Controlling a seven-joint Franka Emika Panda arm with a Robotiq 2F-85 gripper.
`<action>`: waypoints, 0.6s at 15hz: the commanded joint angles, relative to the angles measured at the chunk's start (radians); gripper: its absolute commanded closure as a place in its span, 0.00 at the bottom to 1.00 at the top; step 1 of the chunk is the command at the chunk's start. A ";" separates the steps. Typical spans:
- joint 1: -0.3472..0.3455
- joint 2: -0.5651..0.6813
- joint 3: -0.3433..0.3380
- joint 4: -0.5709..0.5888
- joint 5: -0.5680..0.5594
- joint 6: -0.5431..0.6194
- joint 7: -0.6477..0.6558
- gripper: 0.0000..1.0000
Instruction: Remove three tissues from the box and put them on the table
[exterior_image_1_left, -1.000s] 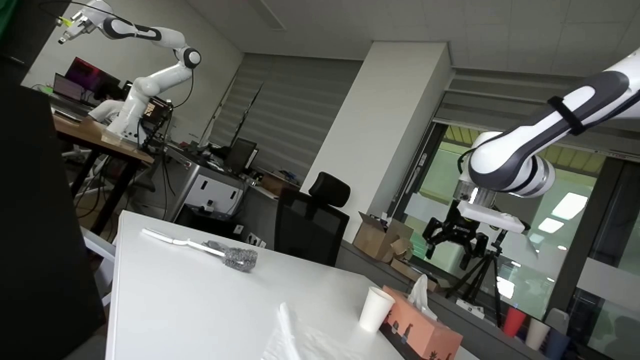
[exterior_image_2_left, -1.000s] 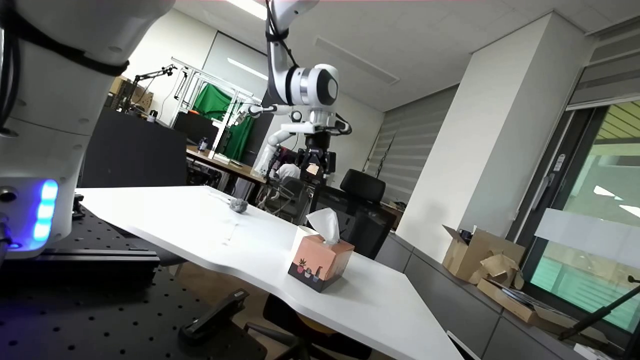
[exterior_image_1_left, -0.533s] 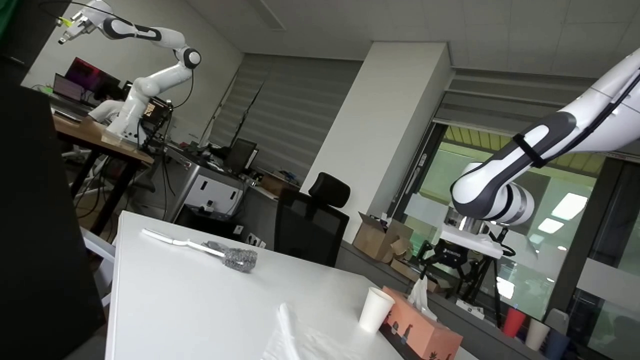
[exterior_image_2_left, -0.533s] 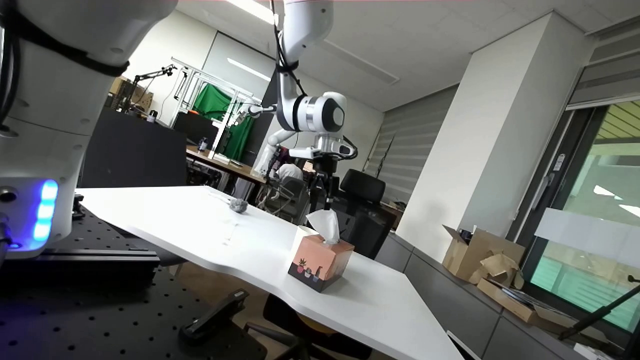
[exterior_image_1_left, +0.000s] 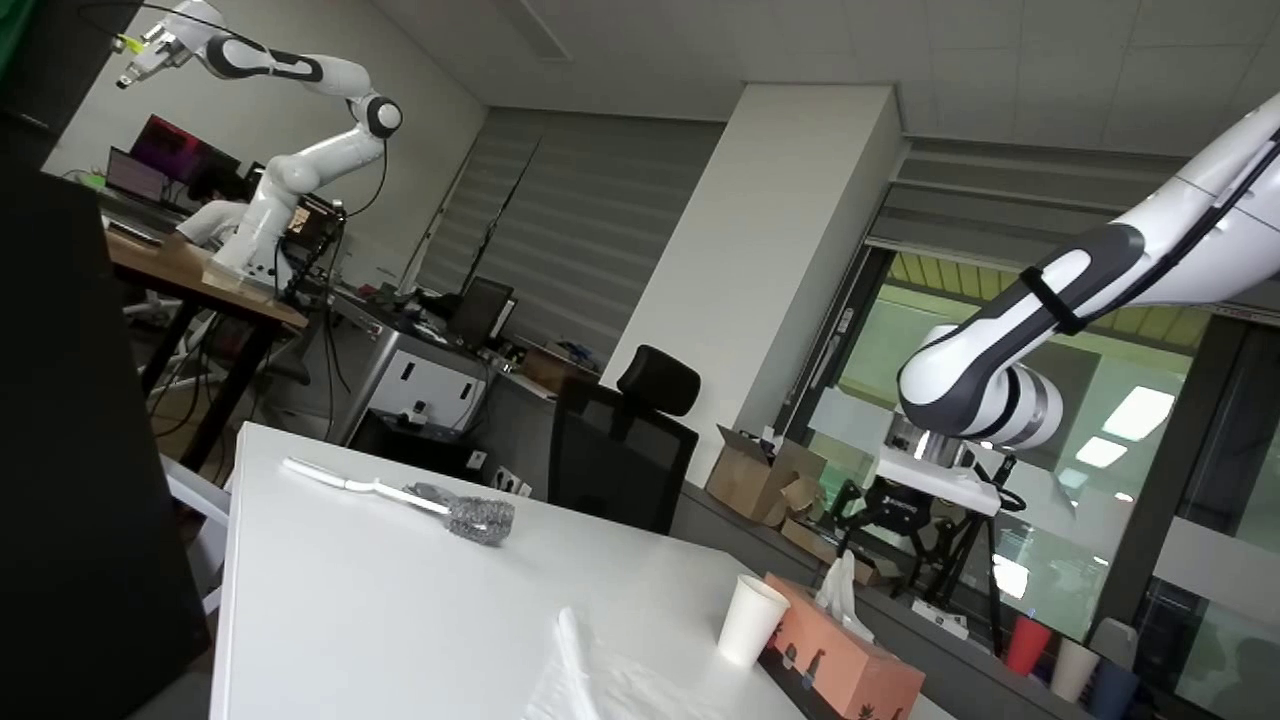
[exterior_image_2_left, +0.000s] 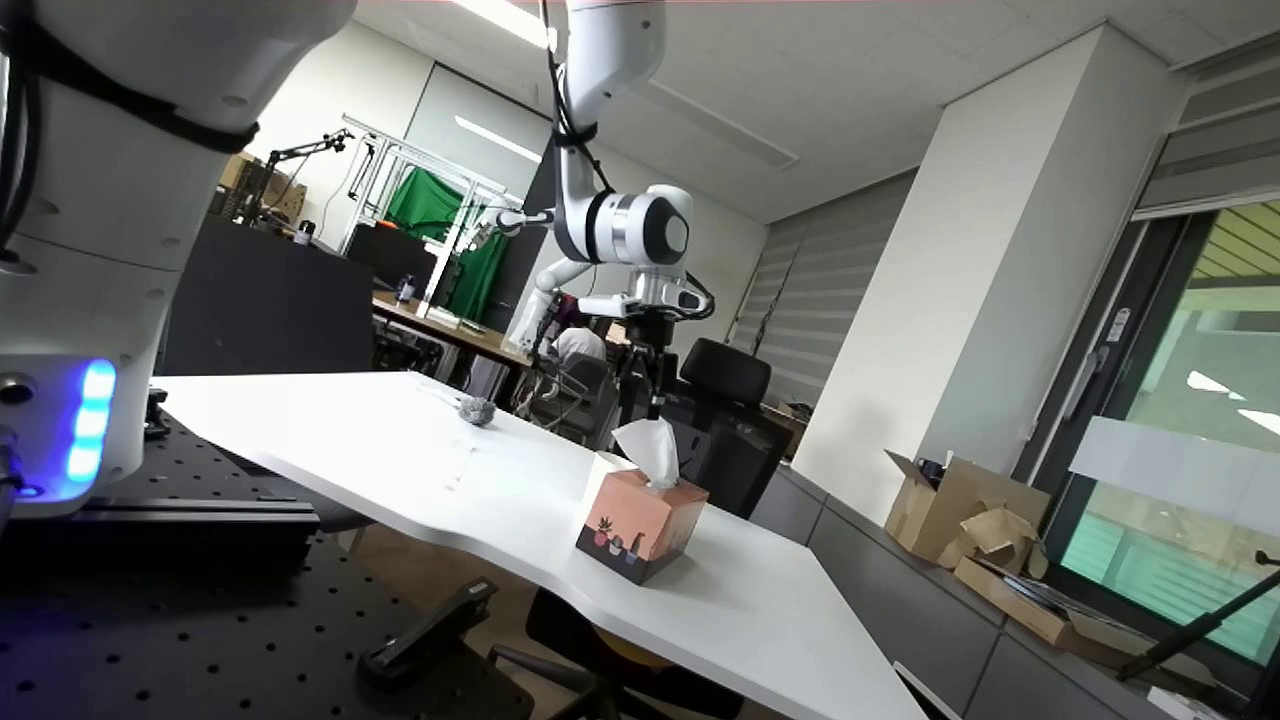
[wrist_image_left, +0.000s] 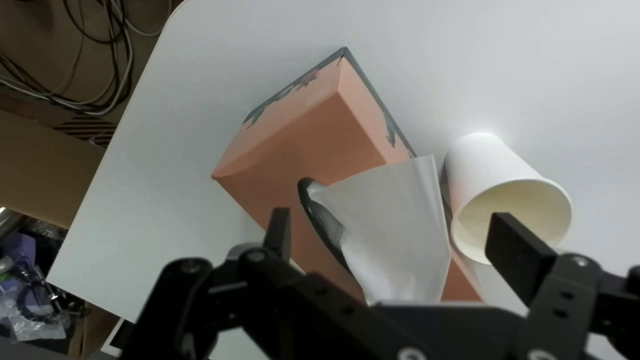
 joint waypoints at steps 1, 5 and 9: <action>0.031 0.020 -0.029 0.010 0.012 0.011 -0.029 0.00; 0.056 0.085 -0.045 0.040 -0.002 0.067 -0.056 0.00; 0.120 0.144 -0.114 0.054 -0.028 0.196 -0.029 0.26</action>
